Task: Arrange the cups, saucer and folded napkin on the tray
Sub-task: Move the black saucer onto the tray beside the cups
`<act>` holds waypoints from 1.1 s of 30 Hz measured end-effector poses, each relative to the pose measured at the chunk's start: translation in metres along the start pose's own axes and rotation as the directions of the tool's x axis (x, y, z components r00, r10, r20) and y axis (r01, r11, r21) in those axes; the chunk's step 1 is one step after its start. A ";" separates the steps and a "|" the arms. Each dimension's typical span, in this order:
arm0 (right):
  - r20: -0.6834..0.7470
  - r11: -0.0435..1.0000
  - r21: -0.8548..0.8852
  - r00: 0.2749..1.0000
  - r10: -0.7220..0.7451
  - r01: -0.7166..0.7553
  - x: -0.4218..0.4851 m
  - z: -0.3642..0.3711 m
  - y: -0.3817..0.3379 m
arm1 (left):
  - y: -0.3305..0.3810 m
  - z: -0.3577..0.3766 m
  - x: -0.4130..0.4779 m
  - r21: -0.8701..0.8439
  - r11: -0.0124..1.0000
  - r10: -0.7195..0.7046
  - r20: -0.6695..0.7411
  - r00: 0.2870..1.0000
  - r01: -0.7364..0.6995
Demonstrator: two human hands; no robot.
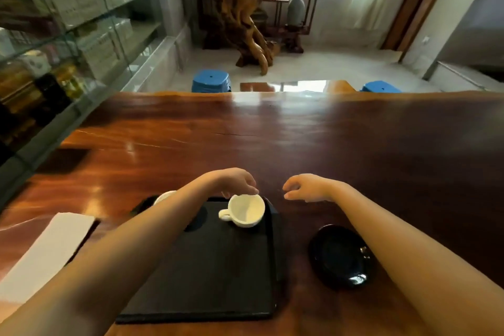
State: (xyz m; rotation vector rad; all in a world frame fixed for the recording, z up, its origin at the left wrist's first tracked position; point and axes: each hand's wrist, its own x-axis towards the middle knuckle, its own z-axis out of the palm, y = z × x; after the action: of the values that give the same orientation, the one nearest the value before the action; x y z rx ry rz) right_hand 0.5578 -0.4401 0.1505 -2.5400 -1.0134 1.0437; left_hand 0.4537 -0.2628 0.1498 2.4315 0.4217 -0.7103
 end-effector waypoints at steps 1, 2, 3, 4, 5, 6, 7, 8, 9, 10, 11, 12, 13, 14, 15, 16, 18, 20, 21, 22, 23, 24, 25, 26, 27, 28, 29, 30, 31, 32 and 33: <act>0.011 1.000 0.013 1.000 0.011 -0.011 -0.005 0.000 0.019 | 0.013 0.009 0.006 -0.009 1.000 0.002 0.016 1.000 -0.002; 0.023 0.999 0.024 0.999 0.025 -0.025 -0.011 0.000 0.037 | 0.027 0.019 0.012 -0.025 1.000 0.006 0.027 1.000 -0.005; 0.036 0.998 0.039 0.999 0.039 -0.040 -0.016 0.000 0.056 | 0.041 0.028 0.016 -0.043 0.999 0.009 0.032 0.999 -0.008; 0.045 0.997 0.059 0.998 0.054 -0.057 -0.022 0.000 0.074 | 0.054 0.037 0.021 -0.060 0.998 0.010 0.035 0.999 -0.008; 0.048 0.994 0.080 0.996 0.070 -0.074 -0.027 0.000 0.091 | 0.067 0.046 0.026 -0.071 0.997 0.008 0.039 0.999 -0.006; 0.050 0.991 0.100 0.995 0.089 -0.093 -0.033 0.000 0.107 | 0.078 0.055 0.031 -0.071 0.997 0.004 0.042 0.999 -0.001; 0.056 0.987 0.117 0.993 0.106 -0.112 -0.038 0.000 0.124 | 0.089 0.065 0.037 -0.064 0.998 -0.003 0.046 0.999 0.005; 0.063 0.982 0.132 0.990 0.124 -0.131 -0.043 0.001 0.140 | 0.098 0.075 0.042 -0.056 0.998 -0.011 0.051 0.999 0.013; 0.068 0.978 0.145 0.988 0.142 -0.150 -0.047 0.002 0.155 | 0.106 0.084 0.048 -0.053 0.998 -0.019 0.054 0.998 0.022; 0.069 0.974 0.151 0.985 0.159 -0.168 -0.050 0.004 0.170 | 0.113 0.094 0.053 -0.053 0.998 -0.025 0.056 0.998 0.028; 0.067 0.971 0.151 0.982 0.177 -0.185 -0.053 0.007 0.184 | 0.120 0.103 0.059 -0.052 0.998 -0.031 0.058 0.998 0.034; 0.060 0.968 0.151 0.979 0.195 -0.202 -0.055 0.011 0.197 | 0.125 0.112 0.063 -0.048 0.998 -0.036 0.063 0.997 0.039; 0.053 0.964 0.154 0.976 0.213 -0.218 -0.057 0.015 0.210 | 0.128 0.120 0.068 -0.037 0.998 -0.042 0.071 0.997 0.044; 0.044 0.960 0.159 0.973 0.227 -0.232 -0.059 0.020 0.221 | 0.131 0.129 0.073 -0.017 0.999 -0.049 0.077 0.996 0.051; 0.037 0.955 0.168 0.970 0.241 -0.244 -0.060 0.025 0.232 | 0.133 0.137 0.077 0.014 0.998 -0.061 0.078 0.995 0.060; 0.034 0.949 0.180 0.966 0.257 -0.259 -0.061 0.031 0.241 | 0.133 0.146 0.082 0.056 0.996 -0.075 0.066 0.995 0.071; 0.047 0.934 0.207 0.957 0.288 -0.291 -0.060 0.044 0.257 | 0.131 0.162 0.090 0.120 0.987 -0.112 0.025 0.993 0.108; 0.072 0.917 0.246 0.949 0.306 -0.314 -0.057 0.058 0.269 | 0.128 0.175 0.097 0.112 0.981 -0.163 0.010 0.987 0.161; 0.086 0.906 0.272 0.946 0.312 -0.324 -0.054 0.065 0.273 | 0.127 0.181 0.100 0.085 0.978 -0.193 0.015 0.981 0.191; 0.095 0.895 0.301 0.944 0.315 -0.329 -0.052 0.072 0.276 | 0.125 0.186 0.102 0.049 0.974 -0.224 0.024 0.974 0.222; 0.098 0.883 0.332 0.943 0.318 -0.332 -0.049 0.079 0.278 | 0.124 0.191 0.104 0.007 0.968 -0.253 0.037 0.967 0.253; 0.097 0.869 0.369 0.943 0.318 -0.331 -0.045 0.085 0.279 | 0.123 0.196 0.106 -0.040 0.960 -0.275 0.054 0.960 0.278; 0.094 0.853 0.407 0.944 0.316 -0.326 -0.042 0.092 0.279 | 0.121 0.201 0.108 -0.095 0.951 -0.290 0.070 0.955 0.295; 0.090 0.840 0.441 0.947 0.310 -0.317 -0.038 0.097 0.279 | 0.120 0.206 0.110 -0.162 0.938 -0.298 0.082 0.951 0.307; 0.083 0.826 0.472 0.948 0.307 -0.309 -0.033 0.102 0.278 | 0.119 0.212 0.111 -0.236 0.919 -0.303 0.089 0.949 0.316; 0.070 0.811 0.502 0.949 0.309 -0.301 -0.030 0.105 0.278 | 0.119 0.216 0.113 -0.308 0.895 -0.311 0.087 0.946 0.322; 0.058 0.792 0.533 0.947 0.316 -0.297 -0.026 0.107 0.277 | 0.120 0.219 0.114 -0.376 0.867 -0.323 0.077 0.943 0.328; 0.048 0.769 0.567 0.944 0.327 -0.296 -0.023 0.110 0.277 | 0.120 0.221 0.115 -0.445 0.832 -0.339 0.067 0.938 0.333; 0.041 0.744 0.599 0.940 0.339 -0.295 -0.021 0.111 0.276 | 0.121 0.223 0.116 -0.509 0.793 -0.355 0.059 0.933 0.334; 0.038 0.722 0.626 0.936 0.350 -0.295 -0.019 0.112 0.276 | 0.122 0.224 0.118 -0.557 0.760 -0.369 0.051 0.928 0.333; 0.038 0.705 0.644 0.933 0.358 -0.297 -0.018 0.111 0.275 | 0.122 0.224 0.119 -0.583 0.742 -0.381 0.042 0.924 0.332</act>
State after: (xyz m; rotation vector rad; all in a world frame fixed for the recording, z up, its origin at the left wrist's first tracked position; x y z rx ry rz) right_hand 0.6151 -0.6622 -0.0389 -2.1709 -0.1002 1.1024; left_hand 0.5152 -0.4771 -0.0221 1.8054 1.0049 -0.5298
